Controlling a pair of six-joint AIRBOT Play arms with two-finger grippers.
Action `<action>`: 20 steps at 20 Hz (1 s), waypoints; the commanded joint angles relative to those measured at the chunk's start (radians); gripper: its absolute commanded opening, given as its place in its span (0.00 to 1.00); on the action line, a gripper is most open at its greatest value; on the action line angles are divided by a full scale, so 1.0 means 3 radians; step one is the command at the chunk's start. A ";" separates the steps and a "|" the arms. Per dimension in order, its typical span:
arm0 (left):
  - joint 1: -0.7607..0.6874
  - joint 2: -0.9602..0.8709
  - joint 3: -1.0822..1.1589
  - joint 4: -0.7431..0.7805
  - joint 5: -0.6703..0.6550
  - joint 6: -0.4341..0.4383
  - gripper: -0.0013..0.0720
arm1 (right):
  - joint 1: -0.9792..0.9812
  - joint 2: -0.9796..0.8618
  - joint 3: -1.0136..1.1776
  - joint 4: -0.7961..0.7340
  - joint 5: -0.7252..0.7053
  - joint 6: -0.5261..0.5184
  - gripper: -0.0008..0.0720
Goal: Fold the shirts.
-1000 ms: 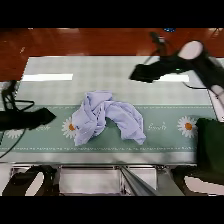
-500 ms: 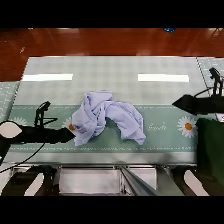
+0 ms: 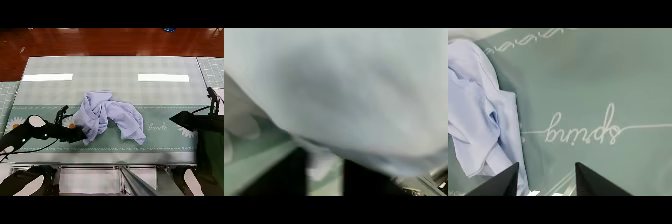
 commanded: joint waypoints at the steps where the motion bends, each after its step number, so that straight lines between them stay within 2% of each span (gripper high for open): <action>1: -0.0193 -0.0309 0.0058 -0.0149 0.0249 0.0083 0.04 | -0.0008 0.0018 -0.0266 0.0014 0.0074 0.0019 0.57; 6: -0.0130 -0.0289 0.0239 -0.0145 0.0102 0.0164 0.04 | -0.0006 -0.0015 -0.0776 0.0132 0.0010 0.0080 0.57; 10: -0.0130 -0.0289 0.0416 -0.0148 0.0100 0.0156 0.04 | 0.0056 -0.0375 -0.0801 0.0516 0.0017 -0.0184 0.57; 16: -0.0130 -0.0290 0.0474 -0.0150 0.0064 0.0145 0.04 | 0.1195 -0.1096 -0.0676 0.1130 -0.0712 -0.0313 0.57; 20: -0.0130 -0.0290 0.0474 -0.0150 0.0065 0.0145 0.04 | 0.1835 -0.1520 -0.0401 0.1436 -0.0988 -0.0347 0.57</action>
